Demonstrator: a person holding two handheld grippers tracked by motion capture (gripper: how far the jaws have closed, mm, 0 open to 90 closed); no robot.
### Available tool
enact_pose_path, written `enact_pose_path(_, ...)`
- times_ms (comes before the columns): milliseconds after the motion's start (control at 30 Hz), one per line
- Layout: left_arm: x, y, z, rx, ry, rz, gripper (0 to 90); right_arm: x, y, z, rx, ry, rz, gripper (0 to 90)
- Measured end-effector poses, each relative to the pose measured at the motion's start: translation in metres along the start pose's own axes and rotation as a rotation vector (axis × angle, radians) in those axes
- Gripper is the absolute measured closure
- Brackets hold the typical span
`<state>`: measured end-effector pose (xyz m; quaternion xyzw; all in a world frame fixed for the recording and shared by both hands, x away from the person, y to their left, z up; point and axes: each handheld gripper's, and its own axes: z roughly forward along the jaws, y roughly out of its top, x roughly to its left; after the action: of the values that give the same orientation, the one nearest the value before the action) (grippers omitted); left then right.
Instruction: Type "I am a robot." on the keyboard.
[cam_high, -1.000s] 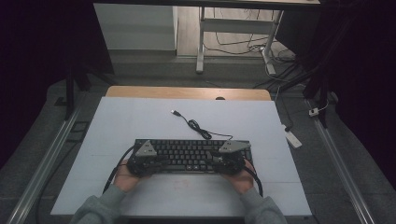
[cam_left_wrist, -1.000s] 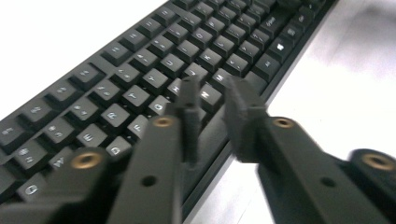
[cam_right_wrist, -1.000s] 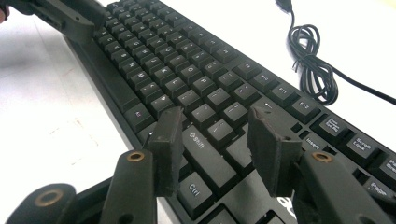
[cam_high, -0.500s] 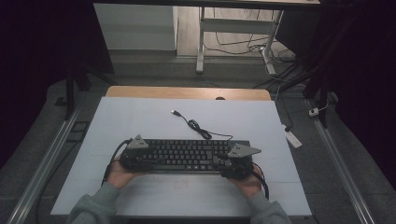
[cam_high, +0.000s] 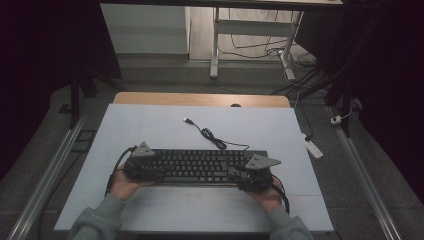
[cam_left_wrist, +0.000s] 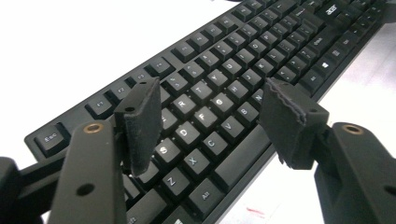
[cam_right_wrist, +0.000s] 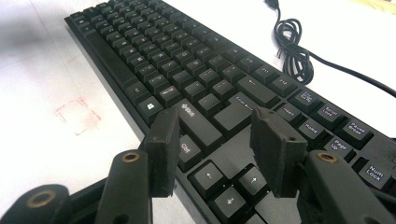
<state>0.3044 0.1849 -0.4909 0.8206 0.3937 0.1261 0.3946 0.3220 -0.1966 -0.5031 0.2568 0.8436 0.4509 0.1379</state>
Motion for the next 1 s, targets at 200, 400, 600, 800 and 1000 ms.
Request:
enact_pose_path(200, 0.001, 0.000, -0.002, -0.002, -0.003, 0.007, 45.7, -0.001, 0.000, 0.002, 0.006, 0.002, -0.002, 53.0)
enact_pose_path(400, 0.002, -0.001, -0.002, 0.013, 0.012, 0.022, 52.7, -0.001, -0.001, 0.003, 0.010, 0.005, -0.005, 53.0)
enact_pose_path(600, 0.005, -0.003, -0.003, 0.025, 0.035, 0.022, 69.1, 0.000, -0.001, 0.004, 0.009, 0.009, -0.006, 53.0)
enact_pose_path(800, 0.009, -0.006, -0.002, 0.051, 0.064, 0.025, 84.3, 0.000, -0.001, 0.004, 0.026, 0.004, -0.015, 52.9)
enact_pose_path(1000, 0.014, -0.009, 0.000, 0.081, 0.079, 0.020, 88.8, 0.000, -0.001, 0.004, 0.030, -0.002, -0.016, 52.9)
